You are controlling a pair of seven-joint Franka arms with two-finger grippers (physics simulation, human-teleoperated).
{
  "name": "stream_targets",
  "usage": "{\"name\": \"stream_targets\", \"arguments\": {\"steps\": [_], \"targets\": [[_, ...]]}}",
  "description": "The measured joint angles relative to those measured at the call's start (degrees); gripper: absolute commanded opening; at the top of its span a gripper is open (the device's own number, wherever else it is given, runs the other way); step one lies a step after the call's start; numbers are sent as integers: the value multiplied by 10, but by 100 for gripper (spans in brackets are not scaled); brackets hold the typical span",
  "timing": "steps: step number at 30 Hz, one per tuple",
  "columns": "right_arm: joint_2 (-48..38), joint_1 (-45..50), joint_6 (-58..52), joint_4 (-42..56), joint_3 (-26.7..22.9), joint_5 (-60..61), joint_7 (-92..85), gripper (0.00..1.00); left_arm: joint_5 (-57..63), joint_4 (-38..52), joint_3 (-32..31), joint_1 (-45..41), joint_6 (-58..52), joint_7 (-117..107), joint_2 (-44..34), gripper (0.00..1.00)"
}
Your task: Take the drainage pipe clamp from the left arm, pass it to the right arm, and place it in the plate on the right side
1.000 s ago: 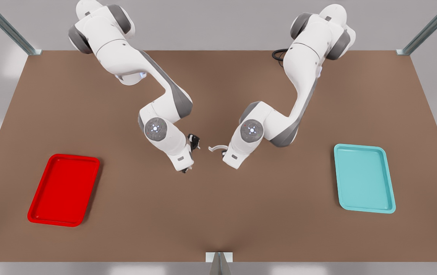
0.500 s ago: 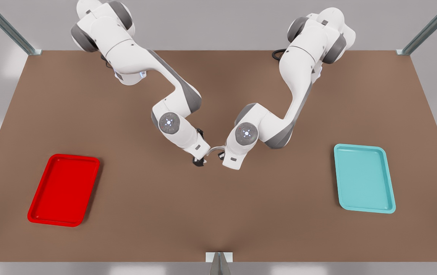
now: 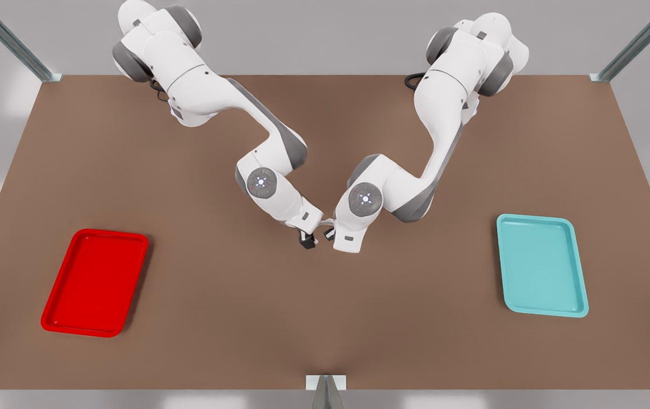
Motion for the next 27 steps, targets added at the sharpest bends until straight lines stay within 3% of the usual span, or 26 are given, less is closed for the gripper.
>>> {"name": "stream_targets", "arguments": {"steps": [9,10,12,13,15,16,17,22,27], "targets": [[27,14,12,12,-3,-7,-24,100,0,7,0,0,2,-26,1,21],[28,14,13,14,-3,-9,-25,95,0,8,0,0,2,-28,2,21],[30,13,15,17,-4,-13,-28,35,0,12,0,0,3,-33,4,21],[31,13,16,18,-4,-14,-30,21,0,14,0,0,3,-36,5,21],[32,13,16,20,-3,-15,-33,21,0,15,0,0,3,-40,7,21],[32,13,16,24,-3,-14,-35,21,0,15,0,0,3,-42,7,92],[32,13,14,26,-3,-13,-37,21,0,15,0,0,4,-44,7,100],[32,11,16,30,-7,-13,-41,21,-1,17,2,2,-2,-50,4,100],[28,-9,14,21,-18,-15,-40,21,5,66,4,100,-111,-28,-31,100]]}}
